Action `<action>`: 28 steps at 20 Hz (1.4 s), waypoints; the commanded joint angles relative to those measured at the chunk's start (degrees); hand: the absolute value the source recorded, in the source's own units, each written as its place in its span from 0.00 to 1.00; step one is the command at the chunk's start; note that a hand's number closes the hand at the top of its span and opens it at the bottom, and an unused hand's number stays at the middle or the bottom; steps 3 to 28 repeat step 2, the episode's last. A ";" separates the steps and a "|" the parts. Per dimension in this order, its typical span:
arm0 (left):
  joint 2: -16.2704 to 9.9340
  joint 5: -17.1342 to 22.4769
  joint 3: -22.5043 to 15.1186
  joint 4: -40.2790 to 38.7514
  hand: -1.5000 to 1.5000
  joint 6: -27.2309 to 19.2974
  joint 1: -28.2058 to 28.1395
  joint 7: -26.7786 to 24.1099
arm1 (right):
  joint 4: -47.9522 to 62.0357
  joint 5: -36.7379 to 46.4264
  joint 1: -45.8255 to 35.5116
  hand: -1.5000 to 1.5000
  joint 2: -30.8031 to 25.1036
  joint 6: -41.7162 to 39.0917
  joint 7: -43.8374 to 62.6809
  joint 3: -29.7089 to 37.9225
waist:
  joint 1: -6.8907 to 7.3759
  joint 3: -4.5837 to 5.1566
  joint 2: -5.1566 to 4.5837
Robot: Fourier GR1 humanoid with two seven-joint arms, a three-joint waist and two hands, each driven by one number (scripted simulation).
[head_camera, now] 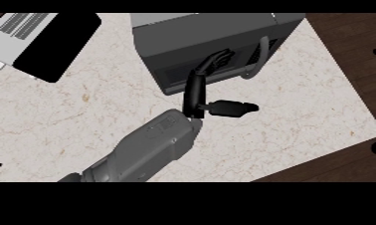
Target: Pick up the milk, place it into the microwave and close the microwave
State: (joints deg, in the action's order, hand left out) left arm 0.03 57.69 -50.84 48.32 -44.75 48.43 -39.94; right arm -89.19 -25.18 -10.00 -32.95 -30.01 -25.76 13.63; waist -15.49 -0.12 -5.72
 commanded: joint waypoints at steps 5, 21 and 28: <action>-0.03 2.23 3.65 -4.73 0.00 -1.06 3.93 0.28 | 2.57 -2.87 -1.88 0.00 -0.94 -2.10 0.99 0.44 | -0.28 0.12 -0.70; -0.03 2.23 3.65 -4.73 0.00 -1.06 3.93 0.28 | 2.57 -2.87 -1.88 0.00 -0.94 -2.10 0.99 0.44 | -0.28 0.12 -0.70; -0.03 2.23 3.65 -4.73 0.00 -1.06 3.93 0.28 | 2.57 -2.87 -1.88 0.00 -0.94 -2.10 0.99 0.44 | -0.28 0.12 -0.70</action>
